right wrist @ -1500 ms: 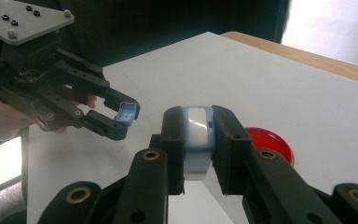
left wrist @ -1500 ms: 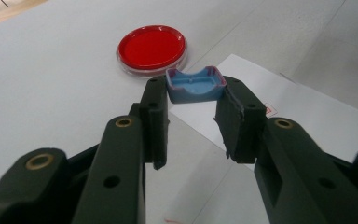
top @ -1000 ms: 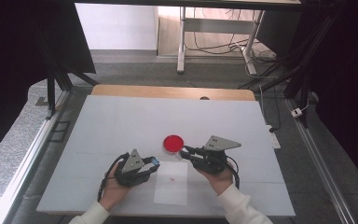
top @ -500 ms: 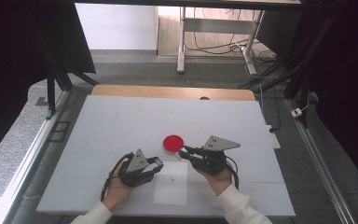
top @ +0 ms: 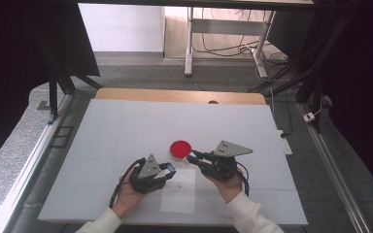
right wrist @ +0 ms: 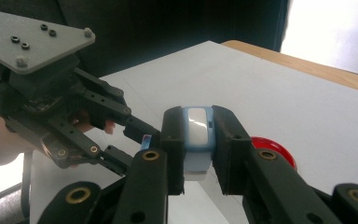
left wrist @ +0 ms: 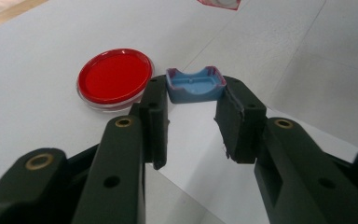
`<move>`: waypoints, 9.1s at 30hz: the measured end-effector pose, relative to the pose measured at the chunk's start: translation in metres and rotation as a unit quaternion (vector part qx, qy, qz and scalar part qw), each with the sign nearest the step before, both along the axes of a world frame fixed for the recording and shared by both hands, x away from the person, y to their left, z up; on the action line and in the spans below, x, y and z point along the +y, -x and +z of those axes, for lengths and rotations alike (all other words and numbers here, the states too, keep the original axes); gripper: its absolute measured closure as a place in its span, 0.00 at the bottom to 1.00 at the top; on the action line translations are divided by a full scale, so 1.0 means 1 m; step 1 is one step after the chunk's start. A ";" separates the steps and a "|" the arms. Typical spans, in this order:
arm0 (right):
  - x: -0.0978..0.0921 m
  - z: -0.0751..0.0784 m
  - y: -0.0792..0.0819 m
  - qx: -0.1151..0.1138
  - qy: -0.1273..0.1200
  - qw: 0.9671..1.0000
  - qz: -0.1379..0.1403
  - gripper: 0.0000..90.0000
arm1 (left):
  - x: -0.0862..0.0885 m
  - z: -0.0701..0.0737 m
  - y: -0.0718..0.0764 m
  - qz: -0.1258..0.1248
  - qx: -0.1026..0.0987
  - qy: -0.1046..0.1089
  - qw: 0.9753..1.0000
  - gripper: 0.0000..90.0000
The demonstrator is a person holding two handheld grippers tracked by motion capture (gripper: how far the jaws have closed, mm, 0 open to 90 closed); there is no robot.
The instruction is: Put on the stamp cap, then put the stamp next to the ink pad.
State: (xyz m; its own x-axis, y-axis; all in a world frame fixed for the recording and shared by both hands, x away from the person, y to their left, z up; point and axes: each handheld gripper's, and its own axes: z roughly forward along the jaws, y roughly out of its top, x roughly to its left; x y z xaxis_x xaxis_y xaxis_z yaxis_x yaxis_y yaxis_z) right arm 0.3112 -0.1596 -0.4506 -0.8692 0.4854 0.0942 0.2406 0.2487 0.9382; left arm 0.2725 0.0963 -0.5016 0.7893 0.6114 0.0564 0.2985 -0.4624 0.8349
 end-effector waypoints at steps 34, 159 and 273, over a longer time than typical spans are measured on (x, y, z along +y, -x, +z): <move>0.007 -0.003 0.002 0.006 0.003 1.000 0.008 0.83 | -0.024 -0.005 -0.012 -0.008 0.008 -0.006 1.000 0.71; 0.013 -0.027 0.006 0.041 -0.062 0.994 -0.079 0.84 | -0.023 -0.010 -0.005 0.021 0.003 -0.018 1.000 0.46; -0.012 -0.057 -0.063 0.022 0.070 0.991 -0.113 0.52 | 0.119 -0.018 0.032 0.110 0.064 0.015 0.992 0.38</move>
State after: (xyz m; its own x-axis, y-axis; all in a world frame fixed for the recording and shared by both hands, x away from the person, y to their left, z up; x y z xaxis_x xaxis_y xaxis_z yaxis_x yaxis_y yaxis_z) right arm 0.3744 -0.1718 -0.5073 -0.7329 0.6787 0.0483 0.3453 0.3098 0.8859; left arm 0.2404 0.2149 -0.5200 0.6361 0.7695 -0.0567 0.4946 -0.3503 0.7954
